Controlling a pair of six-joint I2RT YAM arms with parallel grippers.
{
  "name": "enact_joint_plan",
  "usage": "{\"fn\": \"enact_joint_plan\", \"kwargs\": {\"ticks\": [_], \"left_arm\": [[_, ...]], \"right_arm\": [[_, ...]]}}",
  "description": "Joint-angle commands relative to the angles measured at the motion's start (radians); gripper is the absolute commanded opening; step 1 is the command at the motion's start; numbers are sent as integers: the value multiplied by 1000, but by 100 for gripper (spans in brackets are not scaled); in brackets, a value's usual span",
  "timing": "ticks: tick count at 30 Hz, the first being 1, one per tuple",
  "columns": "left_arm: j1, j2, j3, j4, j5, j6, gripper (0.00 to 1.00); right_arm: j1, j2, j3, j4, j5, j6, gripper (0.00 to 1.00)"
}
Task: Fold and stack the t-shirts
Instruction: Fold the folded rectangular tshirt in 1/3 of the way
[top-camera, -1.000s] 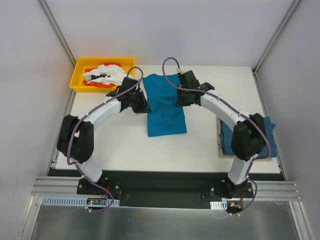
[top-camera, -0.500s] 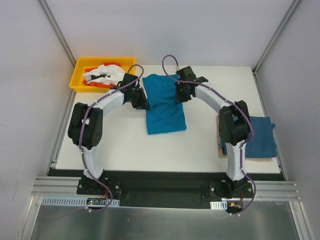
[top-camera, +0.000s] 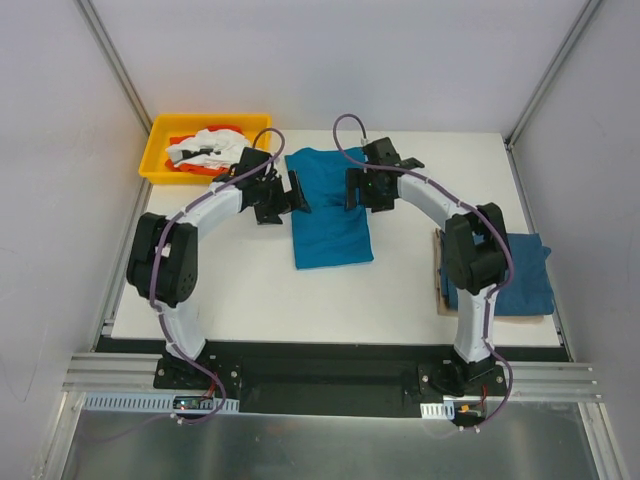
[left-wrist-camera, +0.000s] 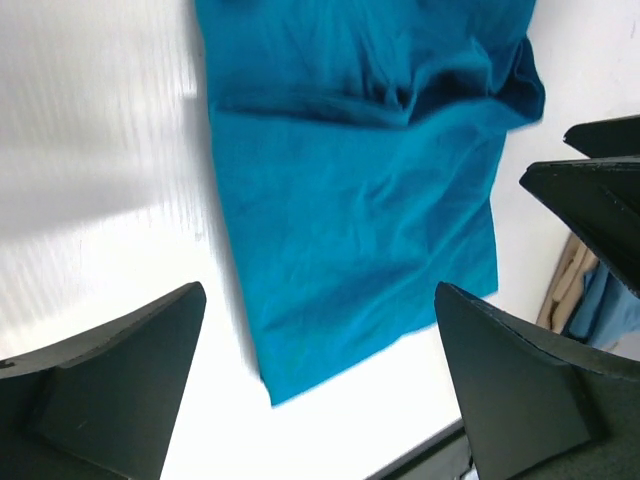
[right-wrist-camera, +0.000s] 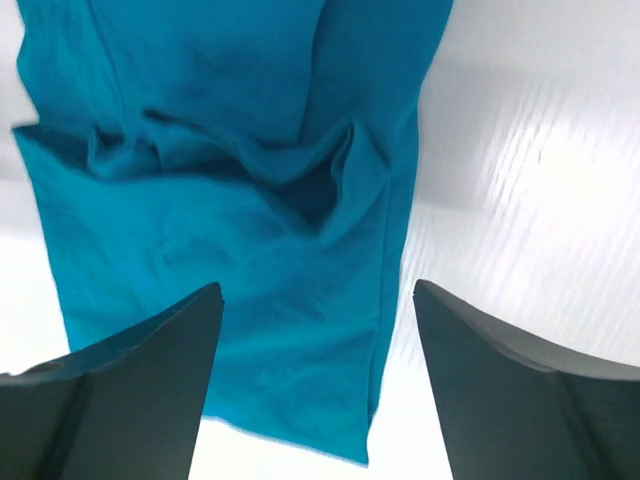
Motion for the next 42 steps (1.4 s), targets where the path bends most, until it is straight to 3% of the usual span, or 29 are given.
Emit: {"fn": "enact_joint_plan", "kwargs": {"ticks": [1, 3, 7, 12, 20, 27, 34, 39, 42], "left_arm": [[-1, -181, -117, -6, 23, -3, 99], [-3, -218, -166, -3, 28, -23, 99], [-9, -324, -315, 11, 25, -50, 99], [-15, -391, -412, 19, 26, -64, 99], [-15, -431, -470, 25, 17, -78, 99], [-15, -473, -504, 25, 2, -86, 99], [-18, -461, -502, 26, 12, -96, 99], [-64, -431, -484, 45, 6, -109, 99], [-104, -387, -463, 63, -1, -119, 99]], "right_arm": [[9, -179, -107, 33, -62, 45, 90], [14, -215, -168, 68, -125, 59, 96], [23, -212, -213, 113, -237, 86, 97], [24, -128, -158, 143, -291, 96, 97], [6, 115, 78, 91, -141, 109, 97], [-6, 196, 131, 44, 14, 106, 97], [-5, 108, 82, 39, -80, 45, 97], [-3, -121, -18, 28, -30, 14, 97], [-6, -303, -188, 58, 11, 13, 97]]}}
